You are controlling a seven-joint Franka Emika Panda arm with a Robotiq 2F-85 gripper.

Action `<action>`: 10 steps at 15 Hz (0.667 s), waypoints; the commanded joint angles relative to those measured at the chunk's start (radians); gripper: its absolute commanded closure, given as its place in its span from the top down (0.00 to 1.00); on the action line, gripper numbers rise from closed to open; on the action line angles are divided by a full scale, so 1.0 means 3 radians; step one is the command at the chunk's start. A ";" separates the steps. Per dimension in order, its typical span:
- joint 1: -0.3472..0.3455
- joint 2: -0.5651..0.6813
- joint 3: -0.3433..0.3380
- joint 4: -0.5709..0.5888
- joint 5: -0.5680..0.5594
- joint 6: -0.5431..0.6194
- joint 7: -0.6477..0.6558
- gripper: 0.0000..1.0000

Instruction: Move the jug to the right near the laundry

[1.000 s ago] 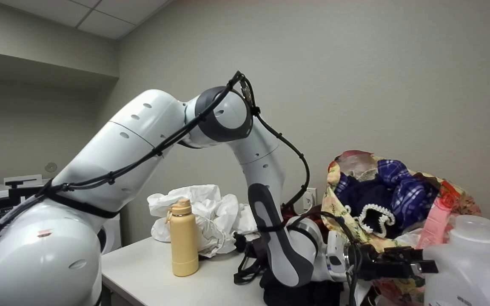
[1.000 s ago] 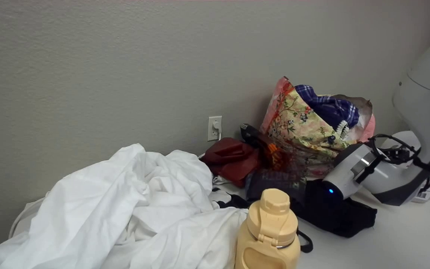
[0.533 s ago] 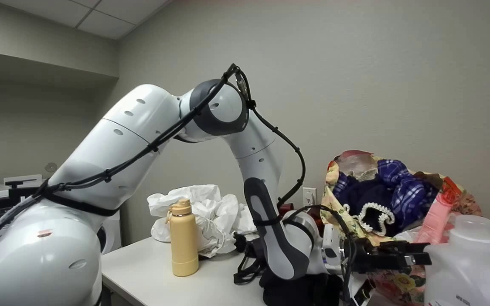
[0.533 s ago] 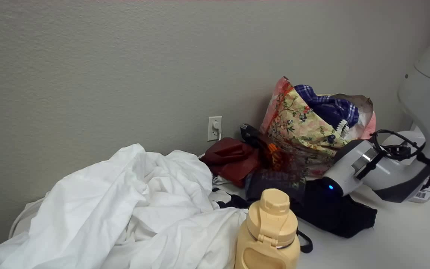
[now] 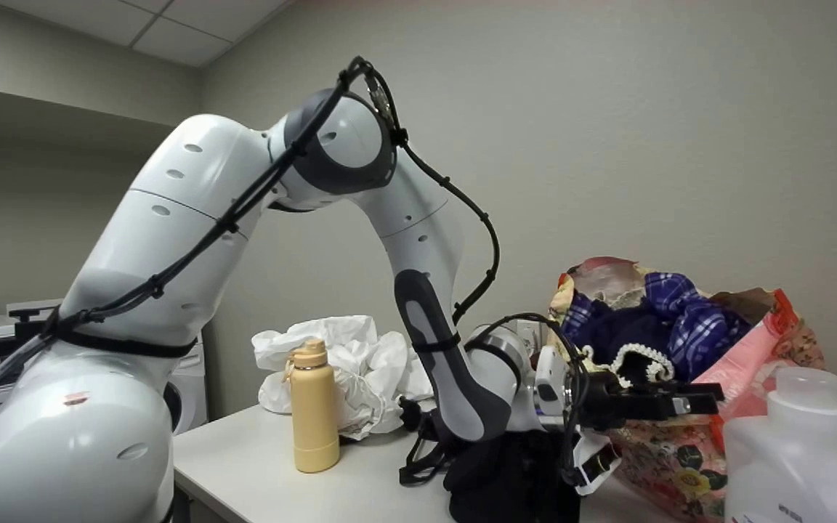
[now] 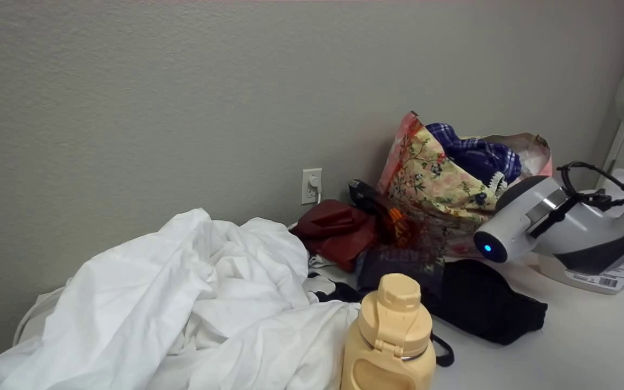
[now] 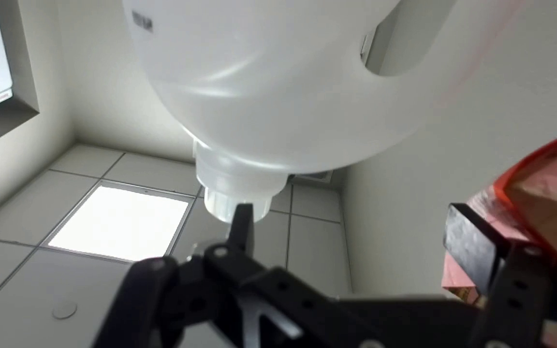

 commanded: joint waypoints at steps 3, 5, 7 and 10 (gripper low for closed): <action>-0.0065 -0.0663 0.0040 -0.0191 0.0345 0.0535 -0.0328 1.00; -0.0068 -0.0838 0.0037 -0.0106 0.0591 0.0782 -0.0431 1.00; -0.0050 -0.0986 0.0024 0.0000 0.0898 0.1008 -0.0579 1.00; 0.0002 -0.1153 0.0003 0.0214 0.1403 0.1244 -0.0835 1.00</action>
